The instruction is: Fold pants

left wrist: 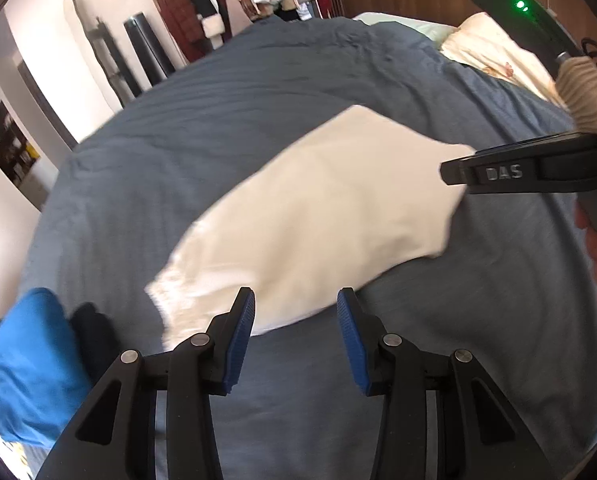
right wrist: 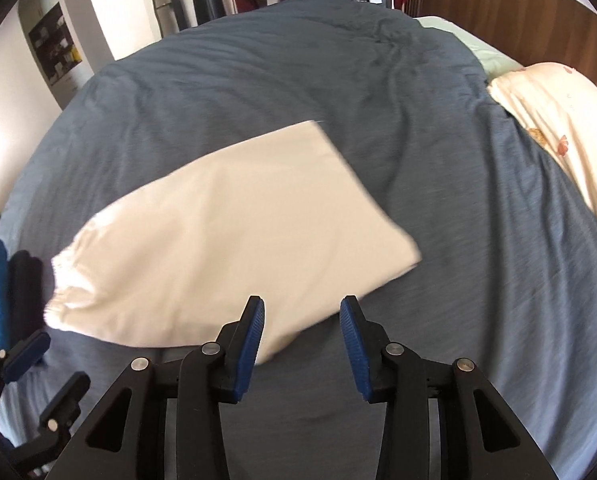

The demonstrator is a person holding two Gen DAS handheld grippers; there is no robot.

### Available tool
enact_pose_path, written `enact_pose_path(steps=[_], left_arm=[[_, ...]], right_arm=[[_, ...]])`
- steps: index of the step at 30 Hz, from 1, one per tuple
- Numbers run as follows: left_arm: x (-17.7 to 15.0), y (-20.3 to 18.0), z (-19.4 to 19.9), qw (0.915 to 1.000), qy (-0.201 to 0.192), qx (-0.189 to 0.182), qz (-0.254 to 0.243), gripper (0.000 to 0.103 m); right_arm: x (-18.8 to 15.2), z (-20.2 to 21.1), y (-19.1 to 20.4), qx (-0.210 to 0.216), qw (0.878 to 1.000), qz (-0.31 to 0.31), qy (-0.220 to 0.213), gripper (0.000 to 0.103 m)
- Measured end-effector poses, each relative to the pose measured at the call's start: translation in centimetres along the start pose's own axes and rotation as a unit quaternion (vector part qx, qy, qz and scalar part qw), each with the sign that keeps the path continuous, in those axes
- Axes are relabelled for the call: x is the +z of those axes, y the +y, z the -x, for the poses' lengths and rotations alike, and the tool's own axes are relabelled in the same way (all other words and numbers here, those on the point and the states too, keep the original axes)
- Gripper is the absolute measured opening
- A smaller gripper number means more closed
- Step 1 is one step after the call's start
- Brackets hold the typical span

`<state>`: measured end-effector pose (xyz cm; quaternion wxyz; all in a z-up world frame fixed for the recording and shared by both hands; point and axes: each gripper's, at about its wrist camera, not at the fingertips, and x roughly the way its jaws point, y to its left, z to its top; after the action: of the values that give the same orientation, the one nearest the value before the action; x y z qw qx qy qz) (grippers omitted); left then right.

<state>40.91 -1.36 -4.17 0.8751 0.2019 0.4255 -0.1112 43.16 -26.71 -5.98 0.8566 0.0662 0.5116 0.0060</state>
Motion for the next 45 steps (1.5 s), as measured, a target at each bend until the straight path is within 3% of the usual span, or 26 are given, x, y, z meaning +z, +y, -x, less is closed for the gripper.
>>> enact_pose_path(steps=[6,12,15,20,24,25,27,31,33,37,41,43,45], left_arm=[[-2.5,6.9,1.8,0.9979,-0.046,0.01,-0.045,0.042],[-2.6,13.1,2.3,0.9975,-0.044,-0.018,-0.051,0.042],[-2.1,16.8,1.2,0.9981,-0.026,-0.05,-0.023,0.042],[-0.1,21.8,-2.0,0.9913,0.022,-0.127,-0.023,0.04],[2.8,25.4,-5.0,0.9729,0.08,-0.217,-0.002,0.038],[3.8,26.0,-6.1,0.9641,0.099,-0.246,-0.007,0.038],[4.7,26.6,-7.3,0.955,0.113,-0.273,-0.025,0.034],[6.4,24.8,-10.6,0.9257,0.161,-0.326,-0.103,0.031],[6.4,23.7,-12.4,0.9059,0.196,-0.356,-0.12,0.031],[5.9,21.4,-16.0,0.8838,0.248,-0.373,-0.135,0.028],[5.9,20.0,-17.7,0.8746,0.276,-0.366,-0.158,0.03],[5.8,19.4,-18.2,0.8684,0.296,-0.356,-0.177,0.04],[6.0,19.1,-18.3,0.8648,0.305,-0.351,-0.189,0.041]], right_arm=[[-1.2,1.5,6.3,0.002,1.0,0.005,-0.016,0.041],[-2.5,4.1,12.5,-0.01,0.999,0.02,-0.05,0.041],[-3.0,4.5,15.0,-0.005,0.998,0.021,-0.056,0.041],[-4.2,4.2,19.1,-0.009,0.998,0.001,-0.057,0.041],[-4.9,3.8,22.3,-0.034,0.997,-0.02,-0.065,0.041],[-5.0,3.6,23.5,-0.05,0.996,-0.02,-0.069,0.041],[-5.1,3.4,25.1,-0.067,0.994,-0.025,-0.078,0.041],[-5.2,1.8,27.9,-0.091,0.992,-0.037,-0.079,0.041],[-5.1,0.9,28.8,-0.103,0.991,-0.043,-0.071,0.041],[-4.9,-0.9,29.0,-0.109,0.99,-0.063,-0.057,0.041],[-4.8,-2.6,28.7,-0.096,0.992,-0.073,-0.041,0.041],[-4.6,-3.1,28.8,-0.095,0.992,-0.072,-0.034,0.041],[-4.3,-3.7,28.9,-0.094,0.992,-0.073,-0.03,0.041]])
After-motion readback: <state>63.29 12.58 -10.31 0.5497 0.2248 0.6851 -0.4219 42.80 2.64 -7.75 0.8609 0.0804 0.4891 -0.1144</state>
